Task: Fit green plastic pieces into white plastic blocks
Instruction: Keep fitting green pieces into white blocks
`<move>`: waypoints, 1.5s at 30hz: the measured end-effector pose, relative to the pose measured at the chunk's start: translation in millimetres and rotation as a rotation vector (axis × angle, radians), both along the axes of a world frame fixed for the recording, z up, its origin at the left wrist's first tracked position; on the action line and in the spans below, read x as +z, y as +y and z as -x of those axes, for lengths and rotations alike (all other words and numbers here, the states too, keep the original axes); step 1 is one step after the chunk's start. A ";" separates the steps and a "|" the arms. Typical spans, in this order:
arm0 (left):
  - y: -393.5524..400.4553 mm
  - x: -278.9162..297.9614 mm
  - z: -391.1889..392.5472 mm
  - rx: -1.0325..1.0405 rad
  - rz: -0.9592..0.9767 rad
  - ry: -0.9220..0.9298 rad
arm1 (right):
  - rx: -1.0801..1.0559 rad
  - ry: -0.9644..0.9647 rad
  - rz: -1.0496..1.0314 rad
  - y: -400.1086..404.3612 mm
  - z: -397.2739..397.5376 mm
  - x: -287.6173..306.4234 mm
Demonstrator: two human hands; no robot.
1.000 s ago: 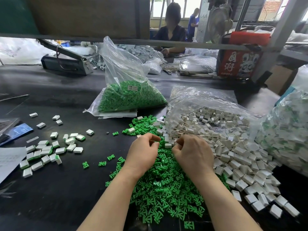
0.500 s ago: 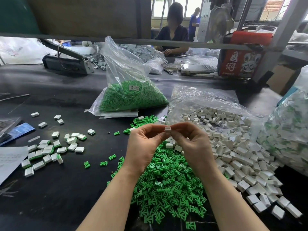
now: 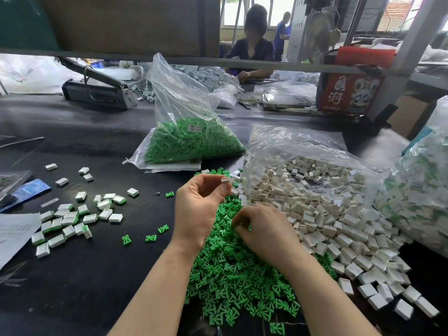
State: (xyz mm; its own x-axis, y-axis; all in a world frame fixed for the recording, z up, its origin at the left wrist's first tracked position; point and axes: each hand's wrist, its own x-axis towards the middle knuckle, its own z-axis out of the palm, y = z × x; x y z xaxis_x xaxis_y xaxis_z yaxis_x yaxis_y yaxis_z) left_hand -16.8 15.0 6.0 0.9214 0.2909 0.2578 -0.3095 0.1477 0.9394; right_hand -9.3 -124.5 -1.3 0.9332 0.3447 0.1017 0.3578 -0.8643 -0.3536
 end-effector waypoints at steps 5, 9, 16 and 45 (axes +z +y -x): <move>0.5 -1.1 -1.3 0.001 -0.014 0.001 | -0.008 0.019 0.044 -2.0 -1.0 1.7; 0.1 -1.9 -2.2 -0.005 -0.028 -0.009 | 0.041 0.009 0.055 -2.5 -1.9 0.4; 1.2 -2.9 -3.7 -0.029 -0.022 -0.016 | -0.051 0.029 -0.397 -6.0 -6.2 -4.7; -2.2 0.6 0.5 -0.145 -0.015 0.001 | -0.037 0.232 -1.402 -7.8 2.3 16.9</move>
State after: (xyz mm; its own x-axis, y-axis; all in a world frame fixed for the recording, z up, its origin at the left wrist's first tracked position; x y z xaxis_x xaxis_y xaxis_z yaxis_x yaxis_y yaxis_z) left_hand -17.3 12.9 6.6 0.9536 0.1513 0.2602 -0.2850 0.1765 0.9421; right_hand -11.5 -132.4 15.6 0.9818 0.0636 0.1789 0.1592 0.2374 -0.9583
